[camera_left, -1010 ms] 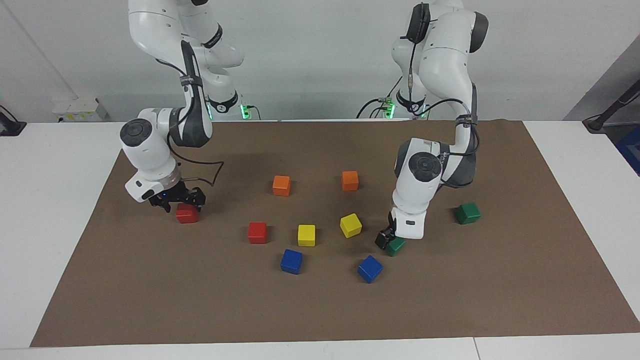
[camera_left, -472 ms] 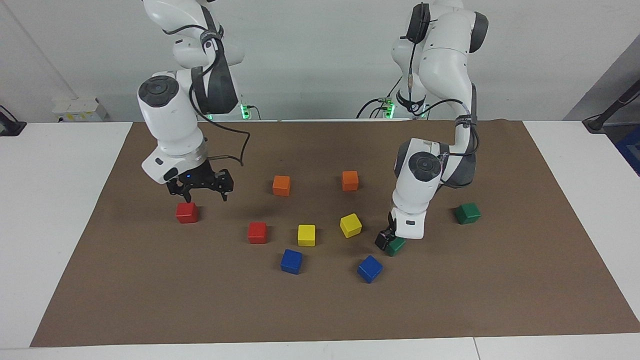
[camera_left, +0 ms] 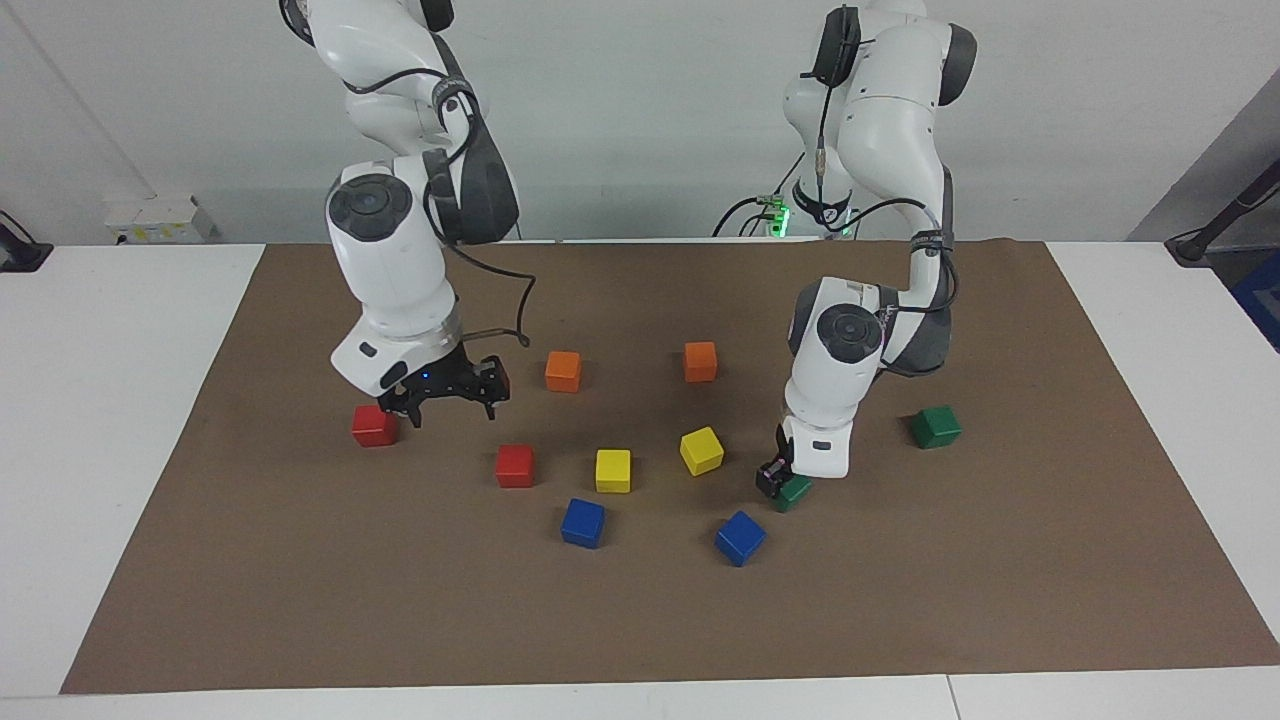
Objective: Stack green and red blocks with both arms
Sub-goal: 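Stack green on green with the left gripper while the right gripper reaches red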
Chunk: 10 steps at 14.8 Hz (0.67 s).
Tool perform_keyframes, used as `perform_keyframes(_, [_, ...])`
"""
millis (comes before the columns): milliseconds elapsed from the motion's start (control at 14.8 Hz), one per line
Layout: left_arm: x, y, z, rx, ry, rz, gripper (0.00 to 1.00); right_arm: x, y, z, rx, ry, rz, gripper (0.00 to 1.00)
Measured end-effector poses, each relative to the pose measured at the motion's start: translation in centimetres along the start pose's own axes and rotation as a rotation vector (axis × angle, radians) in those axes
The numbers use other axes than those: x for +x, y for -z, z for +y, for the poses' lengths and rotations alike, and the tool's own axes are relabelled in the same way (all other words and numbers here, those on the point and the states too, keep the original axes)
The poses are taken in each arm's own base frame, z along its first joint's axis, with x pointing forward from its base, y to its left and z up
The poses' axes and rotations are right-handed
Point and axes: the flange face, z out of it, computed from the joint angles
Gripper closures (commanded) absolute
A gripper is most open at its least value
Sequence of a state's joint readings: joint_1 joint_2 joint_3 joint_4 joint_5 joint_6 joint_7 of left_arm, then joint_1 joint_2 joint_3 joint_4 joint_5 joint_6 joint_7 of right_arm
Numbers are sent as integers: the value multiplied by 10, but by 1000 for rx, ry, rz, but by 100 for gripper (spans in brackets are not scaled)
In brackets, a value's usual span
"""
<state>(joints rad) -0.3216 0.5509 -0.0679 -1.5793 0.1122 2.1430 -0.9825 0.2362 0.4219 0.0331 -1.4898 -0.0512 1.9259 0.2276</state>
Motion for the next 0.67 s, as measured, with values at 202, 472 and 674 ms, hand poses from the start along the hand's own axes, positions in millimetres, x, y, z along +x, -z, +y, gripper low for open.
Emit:
perform_keyframes(202, [6,22,-8,60,-66,-3,100,6,-6,-10,7,-14,24,0])
perform_keyframes(472, [42,78,-68,46,-220,-46,100,7,-23,-21,12,-21,34,1])
perform_keyframes(674, [68,106,-135,29,-299,-74,100,4,-57,-19,14,-33,38,1])
